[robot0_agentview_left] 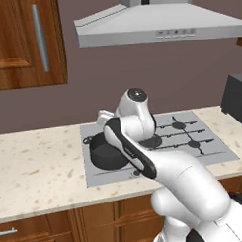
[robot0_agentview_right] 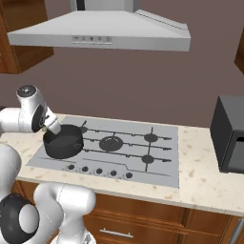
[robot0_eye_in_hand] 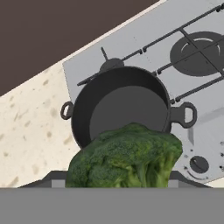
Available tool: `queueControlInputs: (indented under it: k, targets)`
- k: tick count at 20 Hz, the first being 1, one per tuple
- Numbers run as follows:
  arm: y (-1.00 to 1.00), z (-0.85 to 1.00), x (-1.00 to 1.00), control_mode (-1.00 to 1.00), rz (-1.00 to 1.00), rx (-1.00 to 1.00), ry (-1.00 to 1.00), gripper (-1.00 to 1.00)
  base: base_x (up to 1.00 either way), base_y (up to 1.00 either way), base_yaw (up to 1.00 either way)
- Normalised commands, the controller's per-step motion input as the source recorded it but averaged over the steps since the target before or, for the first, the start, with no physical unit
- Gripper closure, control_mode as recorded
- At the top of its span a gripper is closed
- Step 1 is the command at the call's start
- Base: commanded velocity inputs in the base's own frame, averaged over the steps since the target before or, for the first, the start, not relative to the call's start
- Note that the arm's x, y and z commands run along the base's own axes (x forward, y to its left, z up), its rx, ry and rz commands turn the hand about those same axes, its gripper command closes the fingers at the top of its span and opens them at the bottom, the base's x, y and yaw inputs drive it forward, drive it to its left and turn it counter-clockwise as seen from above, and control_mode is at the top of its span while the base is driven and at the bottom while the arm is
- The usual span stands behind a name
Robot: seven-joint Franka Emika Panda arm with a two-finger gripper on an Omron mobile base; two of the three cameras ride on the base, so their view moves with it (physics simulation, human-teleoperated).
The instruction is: Turn on the burner for the pot on the stove. Wait thirty seconds for the pot to heat up. Then add the broccoli to the pot.
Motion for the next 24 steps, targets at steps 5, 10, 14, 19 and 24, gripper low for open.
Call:
queueControlInputs:
  k: [5,10,14,19,24]
  targets:
    - [-0.03,-0.16,0.42,-1.0,0.0,0.0,0.08,1.0,0.0,0.0,0.0]
    - [0.0,-0.26,0.33,-1.0,0.0,-0.01,0.08,1.0,0.0,0.0,0.0]
    - [0.0,-0.54,0.09,-1.0,0.0,-0.06,0.1,1.0,0.0,0.0,0.0]
    - [0.0,-0.49,0.06,-1.0,0.0,-0.01,0.06,1.0,0.0,0.0,0.0]
    - [0.0,-0.28,0.16,-1.0,0.0,0.0,0.01,1.0,0.0,0.0,0.0]
